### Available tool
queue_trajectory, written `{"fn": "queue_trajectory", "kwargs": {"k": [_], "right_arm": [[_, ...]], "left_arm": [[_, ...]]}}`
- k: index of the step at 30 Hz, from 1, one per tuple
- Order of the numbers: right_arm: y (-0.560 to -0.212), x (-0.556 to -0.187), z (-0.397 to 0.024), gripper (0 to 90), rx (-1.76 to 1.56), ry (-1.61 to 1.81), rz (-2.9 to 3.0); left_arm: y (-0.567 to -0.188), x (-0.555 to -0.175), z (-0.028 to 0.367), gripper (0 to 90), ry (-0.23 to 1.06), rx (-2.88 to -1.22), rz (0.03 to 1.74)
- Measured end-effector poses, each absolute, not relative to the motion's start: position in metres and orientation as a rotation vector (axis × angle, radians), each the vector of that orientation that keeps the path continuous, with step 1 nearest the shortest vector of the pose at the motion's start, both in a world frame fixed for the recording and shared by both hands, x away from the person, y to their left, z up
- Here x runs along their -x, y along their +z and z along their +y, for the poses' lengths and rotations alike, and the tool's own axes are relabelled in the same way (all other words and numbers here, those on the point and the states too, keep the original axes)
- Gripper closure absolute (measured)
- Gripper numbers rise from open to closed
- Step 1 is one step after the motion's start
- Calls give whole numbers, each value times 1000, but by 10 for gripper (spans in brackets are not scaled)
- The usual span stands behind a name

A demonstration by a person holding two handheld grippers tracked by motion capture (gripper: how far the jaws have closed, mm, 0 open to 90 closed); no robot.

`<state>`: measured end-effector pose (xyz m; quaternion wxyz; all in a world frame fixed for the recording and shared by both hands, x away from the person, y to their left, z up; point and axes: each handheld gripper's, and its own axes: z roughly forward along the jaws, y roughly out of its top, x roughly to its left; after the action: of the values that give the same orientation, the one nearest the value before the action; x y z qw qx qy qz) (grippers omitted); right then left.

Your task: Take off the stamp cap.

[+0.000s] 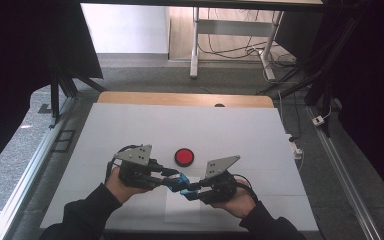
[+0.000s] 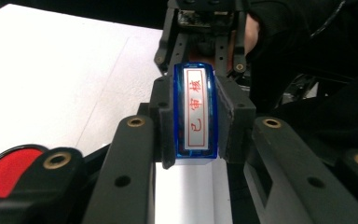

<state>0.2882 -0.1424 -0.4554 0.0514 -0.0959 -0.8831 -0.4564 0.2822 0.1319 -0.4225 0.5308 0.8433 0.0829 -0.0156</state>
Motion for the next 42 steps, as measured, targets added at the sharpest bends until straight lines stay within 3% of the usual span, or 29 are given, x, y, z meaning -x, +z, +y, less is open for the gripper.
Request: {"fn": "queue_trajectory", "kwargs": {"k": [25,42], "right_arm": [[-446,-290,-182,682,578,-1524,-2680],[-440,-273,-203,681,740,-1571,-2763]], "left_arm": [[-428,-284,138,703,-29,-2019,310],[-428,-284,137,703,-16,-2029,320]]}}
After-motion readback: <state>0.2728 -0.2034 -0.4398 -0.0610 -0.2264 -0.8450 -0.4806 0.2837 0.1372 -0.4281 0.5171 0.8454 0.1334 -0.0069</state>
